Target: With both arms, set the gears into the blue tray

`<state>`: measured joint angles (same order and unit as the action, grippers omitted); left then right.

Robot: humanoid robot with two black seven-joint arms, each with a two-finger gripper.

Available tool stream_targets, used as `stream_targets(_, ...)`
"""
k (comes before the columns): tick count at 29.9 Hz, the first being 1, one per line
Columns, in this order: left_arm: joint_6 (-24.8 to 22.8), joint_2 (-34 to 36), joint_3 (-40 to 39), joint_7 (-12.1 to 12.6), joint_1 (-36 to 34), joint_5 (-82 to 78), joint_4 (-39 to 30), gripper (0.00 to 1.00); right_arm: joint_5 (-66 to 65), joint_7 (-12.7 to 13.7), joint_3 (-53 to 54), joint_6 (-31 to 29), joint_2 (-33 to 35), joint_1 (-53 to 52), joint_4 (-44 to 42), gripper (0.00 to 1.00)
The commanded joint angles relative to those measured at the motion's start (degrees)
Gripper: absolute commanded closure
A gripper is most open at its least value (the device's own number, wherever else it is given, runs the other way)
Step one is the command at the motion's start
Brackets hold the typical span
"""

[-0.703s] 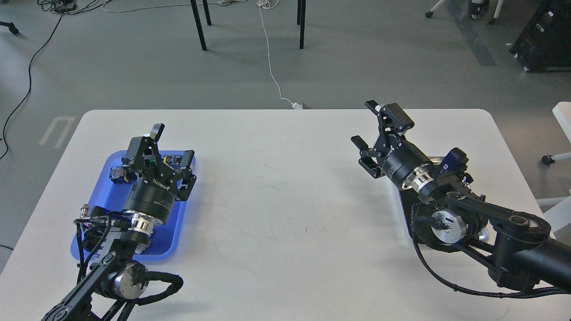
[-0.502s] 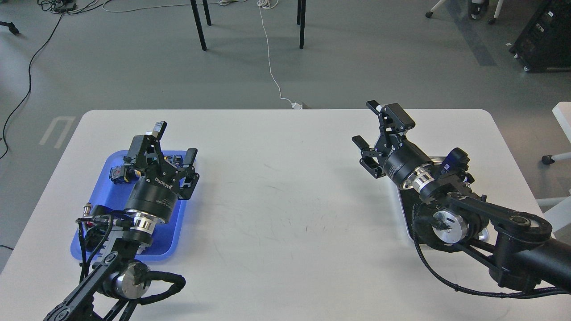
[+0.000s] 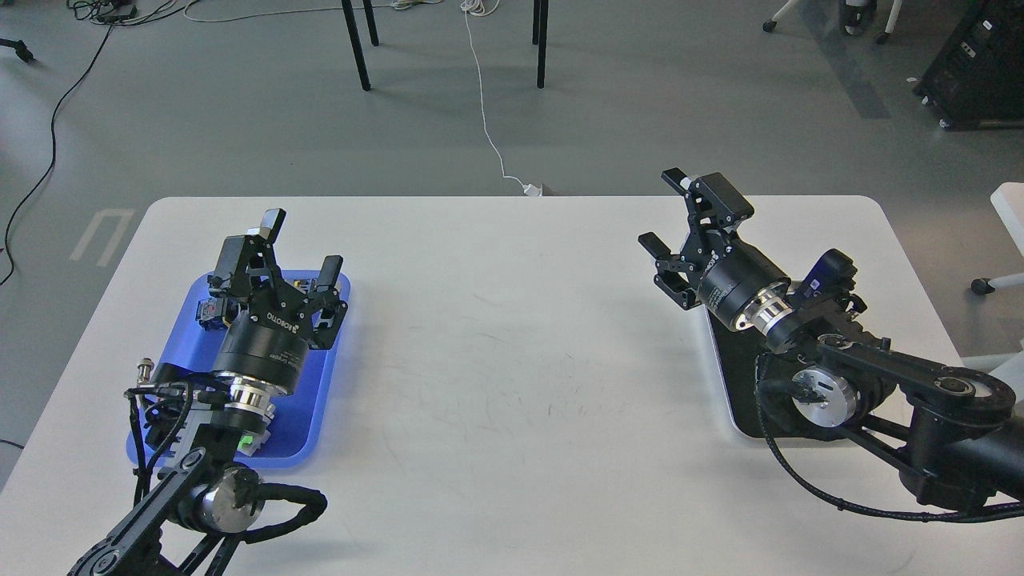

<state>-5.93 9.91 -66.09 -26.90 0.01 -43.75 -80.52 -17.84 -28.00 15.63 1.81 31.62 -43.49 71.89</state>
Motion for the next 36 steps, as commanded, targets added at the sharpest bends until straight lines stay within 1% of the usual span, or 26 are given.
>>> stream_targets(1,-0.31,-0.15,0.08,-0.17,0.17,-0.02,0.01,0.02,-9.46,0.00,-5.85,-0.93,4.40,-6.15,1.49,0.01)
stream_targets(3,-0.31,-0.24,0.08,-0.26,0.17,-0.02,0.01,0.02,-17.09,0.00,-10.85,-1.02,7.47,-11.15,2.72,0.01)
stream_targets(7,-0.31,-0.42,0.08,-0.26,0.34,-0.11,-0.08,0.02,-31.78,0.00,-22.72,-1.10,10.91,-21.61,3.35,0.01)
stream_targets(10,-0.22,-0.50,0.08,-0.26,0.43,-0.11,-0.08,0.02,-41.54,0.00,-33.26,-1.10,12.14,-29.96,3.35,0.01)
stream_targets(14,-0.13,-0.07,0.08,-0.34,0.61,-0.19,-1.22,0.02,-55.08,0.00,-51.28,-1.10,12.85,-42.18,3.35,0.03)
stream_targets(16,-0.13,-0.15,0.08,-0.34,0.95,-0.19,-1.22,0.02,-59.13,0.00,-58.22,-1.10,12.76,-46.58,3.35,0.03)
stream_targets(18,-0.13,-0.50,0.08,-0.34,1.04,-0.19,-1.31,0.02,-62.21,0.00,-62.98,-1.10,12.24,-48.61,3.08,0.04)
stream_targets(21,-0.13,-1.03,0.08,-0.34,1.31,-0.19,-1.40,0.02,-68.18,0.00,-66.42,-1.10,10.57,-49.15,2.12,0.04)
stream_targets(24,-0.13,-1.03,0.08,-0.34,1.75,-0.28,-2.01,0.02,-72.24,0.00,-68.62,-1.10,9.34,-48.80,-0.95,0.05)
stream_targets(29,-0.13,-1.21,0.08,-0.34,2.10,-0.54,-2.01,0.02,-72.16,0.00,-70.74,-0.93,5.47,-47.04,-3.51,0.07)
stream_targets(35,-0.13,-1.03,0.08,-0.34,2.19,-0.63,-2.01,0.02,-72.07,0.00,-70.83,-0.40,3.54,-43.00,-7.81,0.11)
stream_targets(36,-0.22,-1.12,0.08,-0.26,2.19,-0.72,-2.01,0.02,-72.07,0.00,-70.83,-0.40,3.45,-42.65,-7.90,0.13)
